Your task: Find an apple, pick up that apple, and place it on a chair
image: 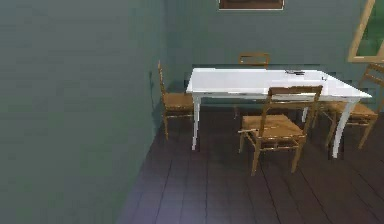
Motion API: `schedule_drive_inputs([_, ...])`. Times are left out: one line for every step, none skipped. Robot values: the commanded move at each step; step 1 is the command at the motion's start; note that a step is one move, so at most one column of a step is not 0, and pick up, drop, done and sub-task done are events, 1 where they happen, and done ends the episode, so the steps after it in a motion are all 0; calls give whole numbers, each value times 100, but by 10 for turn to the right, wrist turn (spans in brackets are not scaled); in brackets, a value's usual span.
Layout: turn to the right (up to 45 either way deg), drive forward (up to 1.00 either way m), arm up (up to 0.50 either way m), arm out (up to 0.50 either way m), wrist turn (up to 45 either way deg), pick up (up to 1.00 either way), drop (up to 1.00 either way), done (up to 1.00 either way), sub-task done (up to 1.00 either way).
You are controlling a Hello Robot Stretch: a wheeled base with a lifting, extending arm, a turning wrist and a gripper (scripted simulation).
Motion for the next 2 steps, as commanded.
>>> schedule_drive_inputs([0, 100, 0, 0, 0, 0, 0, 0, 0])
schedule_drive_inputs([-60, 0, 0, 0, 0, 0, 0, 0, 0])
